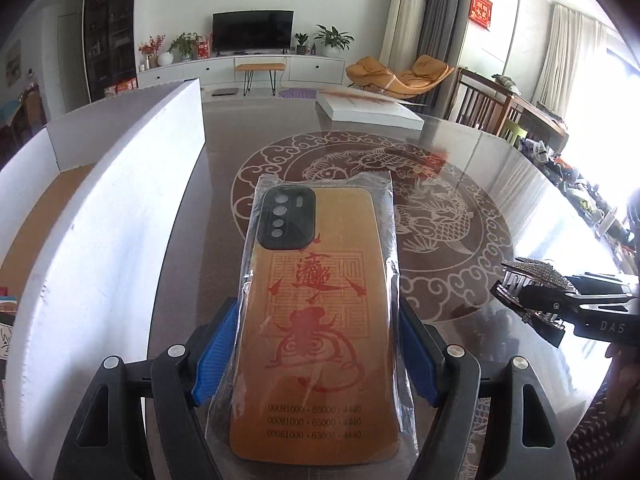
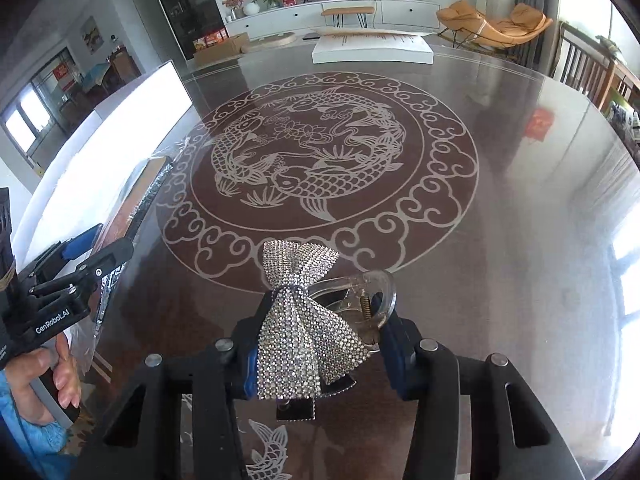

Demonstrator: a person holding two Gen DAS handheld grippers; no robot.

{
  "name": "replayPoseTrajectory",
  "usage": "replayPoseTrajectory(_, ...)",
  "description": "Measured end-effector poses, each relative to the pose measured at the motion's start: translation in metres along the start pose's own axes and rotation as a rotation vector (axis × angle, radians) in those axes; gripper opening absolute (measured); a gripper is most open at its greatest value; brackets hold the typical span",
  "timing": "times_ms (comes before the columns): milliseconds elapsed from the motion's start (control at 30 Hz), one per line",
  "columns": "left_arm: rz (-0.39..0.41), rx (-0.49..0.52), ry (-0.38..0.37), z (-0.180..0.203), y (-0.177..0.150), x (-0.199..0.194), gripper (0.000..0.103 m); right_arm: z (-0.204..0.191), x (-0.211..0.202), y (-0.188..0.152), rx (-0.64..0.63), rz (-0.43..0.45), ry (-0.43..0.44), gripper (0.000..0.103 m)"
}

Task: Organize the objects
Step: 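Drop the phone case into the bin with the left tool while the right drops the clip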

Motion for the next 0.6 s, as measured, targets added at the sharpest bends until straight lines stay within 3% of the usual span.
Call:
replayPoseTrajectory(133, 0.091, -0.076, -0.083, -0.01, 0.028, -0.059, 0.074, -0.049, -0.039, 0.024, -0.027, 0.09, 0.074, 0.048)
replayPoseTrajectory(233, 0.168, -0.126, -0.08, -0.046, 0.048, -0.105, 0.074, -0.112, -0.066, 0.048, -0.09, 0.153, 0.169, 0.048)
replayPoseTrajectory(300, 0.184, -0.154, -0.031, -0.084, 0.051, -0.126, 0.074, -0.162, -0.076, 0.06, -0.143, 0.168, 0.24, 0.048)
replayPoseTrajectory(400, 0.135, -0.2, 0.098, -0.152, 0.04, -0.136, 0.074, -0.245, -0.071, 0.069, -0.237, 0.15, 0.326, 0.048)
replayPoseTrajectory(500, 0.037, -0.232, 0.272, -0.217, 0.014, -0.13, 0.074, -0.313, -0.051, 0.068, -0.318, 0.125, 0.357, 0.048)
replayPoseTrajectory(600, -0.075, -0.281, 0.347, -0.261, -0.019, -0.116, 0.074, -0.361, -0.013, 0.058, -0.381, 0.072, 0.348, 0.048)
Point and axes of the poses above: each gripper's, at about its wrist camera, not at the fingertips, and x roughly the way its jaws point, z to its right, y to its top, the point moved 8 cm from there along x, roughly the way its jaws point, and after that the axes turned 8 degrees about x, right-handed, at the moved point
